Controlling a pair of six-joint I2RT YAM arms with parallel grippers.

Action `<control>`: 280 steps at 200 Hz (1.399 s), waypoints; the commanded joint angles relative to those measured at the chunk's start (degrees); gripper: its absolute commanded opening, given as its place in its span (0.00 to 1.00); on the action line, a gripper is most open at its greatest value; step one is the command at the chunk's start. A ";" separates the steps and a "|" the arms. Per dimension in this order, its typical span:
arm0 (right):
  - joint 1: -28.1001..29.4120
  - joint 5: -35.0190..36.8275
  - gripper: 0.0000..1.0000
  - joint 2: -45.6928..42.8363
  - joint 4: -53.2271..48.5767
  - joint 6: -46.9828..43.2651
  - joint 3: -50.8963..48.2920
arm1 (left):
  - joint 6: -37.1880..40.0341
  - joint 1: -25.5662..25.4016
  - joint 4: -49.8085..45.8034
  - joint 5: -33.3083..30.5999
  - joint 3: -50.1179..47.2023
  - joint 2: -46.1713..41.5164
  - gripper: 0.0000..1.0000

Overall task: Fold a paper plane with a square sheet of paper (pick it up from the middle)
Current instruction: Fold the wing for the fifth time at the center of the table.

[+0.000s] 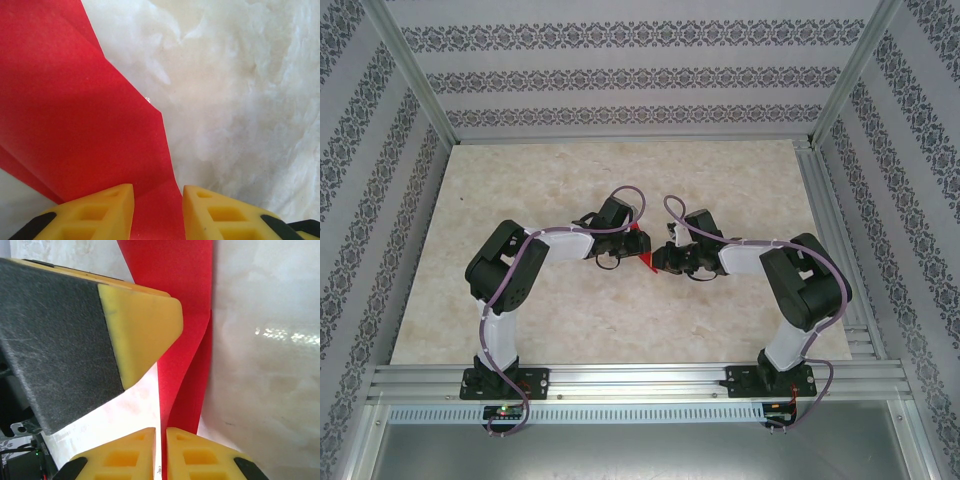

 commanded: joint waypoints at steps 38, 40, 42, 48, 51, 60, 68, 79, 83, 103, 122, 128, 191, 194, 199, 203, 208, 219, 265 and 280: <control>0.87 -1.30 0.10 2.94 0.01 -0.26 -1.49 | 0.38 -0.15 -2.67 -1.50 -0.39 1.11 0.33; 0.84 -1.30 0.10 3.02 -0.01 -0.25 -1.54 | 0.30 -0.15 -2.58 -1.55 -0.39 1.16 0.33; 0.85 -1.21 0.10 3.08 -0.01 -0.27 -1.60 | 0.29 -0.15 -2.58 -1.56 -0.39 1.13 0.33; 0.86 -1.21 0.09 3.34 -0.18 -0.42 -1.59 | 0.25 -0.16 -2.66 -1.60 -0.39 1.12 0.33; 0.83 -1.21 0.08 3.39 -0.28 -0.48 -1.63 | 0.14 -0.18 -2.72 -1.70 -0.47 1.12 0.33; 0.86 -1.13 0.08 3.49 -0.62 -0.55 -1.64 | 0.00 -0.15 -2.62 -1.78 -0.56 1.11 0.33; 0.86 -1.20 0.07 3.28 -0.60 -0.45 -1.75 | -0.16 -0.16 -2.64 -1.79 -0.66 1.16 0.33; 0.94 -1.62 0.09 2.47 -0.58 -0.39 -1.99 | -0.27 -0.15 -2.56 -1.80 -0.83 1.03 0.33; 0.94 -1.79 0.10 2.10 -0.64 -0.35 -2.13 | -0.33 -0.15 -2.53 -1.86 -0.83 1.04 0.33; 1.10 -2.01 0.15 0.46 -1.83 -0.55 -2.51 | -0.61 -0.23 -2.58 -2.05 -0.99 0.97 0.33; 1.10 -1.49 0.14 0.27 -2.54 -0.72 -3.32 | -0.61 -0.15 -2.65 -2.10 -1.09 0.89 0.33; 1.09 -1.31 0.12 0.38 -2.48 -0.75 -3.48 | -0.62 -0.20 -2.66 -2.07 -1.10 0.90 0.33; 1.56 0.19 0.07 1.50 -4.08 -1.25 -4.37 | -0.58 -0.15 -2.83 -2.26 -1.27 0.77 0.33; 1.56 0.19 0.08 1.28 -4.32 -1.41 -4.47 | -0.57 -0.15 -2.84 -2.32 -1.23 0.76 0.33; 1.58 0.19 0.09 0.95 -4.73 -1.62 -4.59 | -0.60 -0.16 -2.82 -2.33 -1.19 0.79 0.33; 1.61 0.26 0.09 0.75 -4.91 -1.75 -4.64 | -0.61 -0.20 -2.84 -2.33 -1.25 0.88 0.33; 1.57 0.41 0.09 0.36 -5.37 -1.93 -4.64 | -0.55 -0.15 -2.81 -2.33 -1.27 0.84 0.33; 1.58 0.59 0.10 -0.20 -6.44 -2.41 -4.65 | -0.67 -0.15 -2.83 -2.39 -1.20 0.86 0.33; 1.74 1.90 0.08 0.17 -7.76 -3.12 -5.03 | -0.63 -0.16 -2.97 -2.48 -1.18 0.76 0.33; 1.89 2.45 0.07 1.03 -8.18 -3.51 -4.84 | -0.76 -0.15 -3.01 -2.47 -1.10 0.76 0.33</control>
